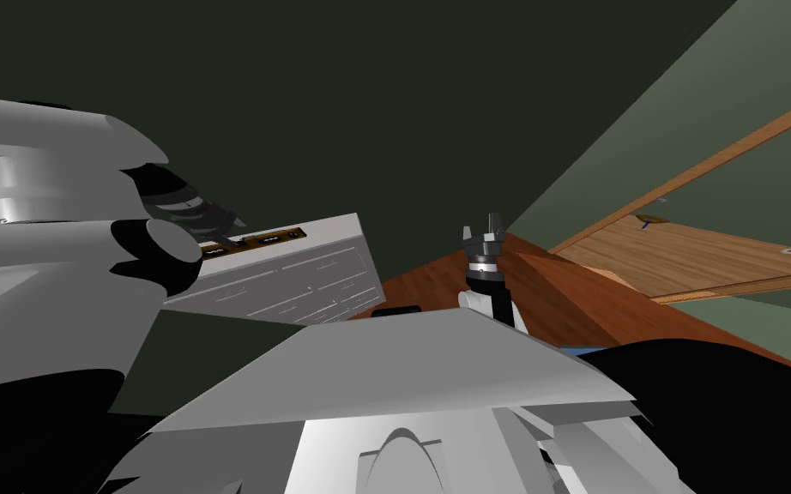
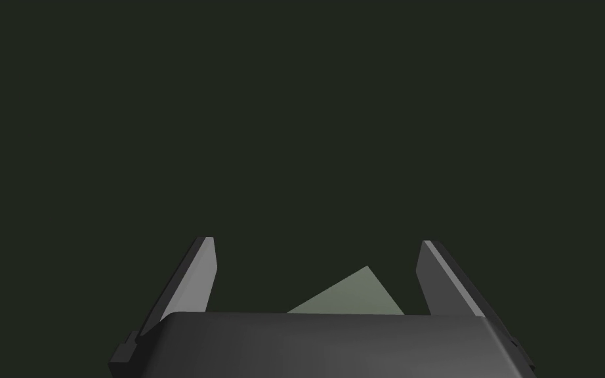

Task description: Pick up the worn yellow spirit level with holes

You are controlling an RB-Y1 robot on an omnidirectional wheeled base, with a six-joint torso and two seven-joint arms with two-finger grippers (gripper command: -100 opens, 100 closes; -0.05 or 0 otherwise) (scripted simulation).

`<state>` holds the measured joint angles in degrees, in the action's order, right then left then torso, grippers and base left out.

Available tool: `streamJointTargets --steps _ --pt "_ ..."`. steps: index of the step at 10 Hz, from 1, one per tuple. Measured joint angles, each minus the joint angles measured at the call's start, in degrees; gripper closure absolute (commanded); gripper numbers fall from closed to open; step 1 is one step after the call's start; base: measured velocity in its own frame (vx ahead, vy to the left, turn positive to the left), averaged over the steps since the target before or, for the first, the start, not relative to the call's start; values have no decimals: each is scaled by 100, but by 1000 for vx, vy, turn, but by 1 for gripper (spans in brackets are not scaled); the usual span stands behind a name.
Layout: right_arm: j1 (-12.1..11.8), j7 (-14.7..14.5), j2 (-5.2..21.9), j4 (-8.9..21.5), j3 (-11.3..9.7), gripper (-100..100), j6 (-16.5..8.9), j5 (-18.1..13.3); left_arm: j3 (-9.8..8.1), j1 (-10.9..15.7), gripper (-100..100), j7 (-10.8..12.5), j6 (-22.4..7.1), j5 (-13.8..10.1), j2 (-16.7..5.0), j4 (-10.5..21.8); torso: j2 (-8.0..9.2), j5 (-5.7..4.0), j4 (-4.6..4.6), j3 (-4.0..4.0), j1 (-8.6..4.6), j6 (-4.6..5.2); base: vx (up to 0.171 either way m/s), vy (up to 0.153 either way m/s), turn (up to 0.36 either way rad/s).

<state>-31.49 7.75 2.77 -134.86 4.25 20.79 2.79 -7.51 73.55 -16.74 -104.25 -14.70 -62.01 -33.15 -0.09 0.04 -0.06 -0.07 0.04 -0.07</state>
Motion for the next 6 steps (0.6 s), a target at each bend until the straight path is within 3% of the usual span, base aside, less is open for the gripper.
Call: streamJointTargets --steps 2,3,6 --pt "0 0 0 0 0 0 0 0 57 221 -100 -79 -91 30 -27 454 0 -1 0 0 -1 0 27 7 -14" --pt "0 0 0 0 0 0 0 0 14 123 -100 -61 -193 -5 -25 309 5 0 1 3 -1 -1 34 4 -48" --pt "0 0 0 0 0 0 0 0 -44 90 -100 -58 -596 -65 -40 393 0 0 0 0 1 0 38 10 -32"
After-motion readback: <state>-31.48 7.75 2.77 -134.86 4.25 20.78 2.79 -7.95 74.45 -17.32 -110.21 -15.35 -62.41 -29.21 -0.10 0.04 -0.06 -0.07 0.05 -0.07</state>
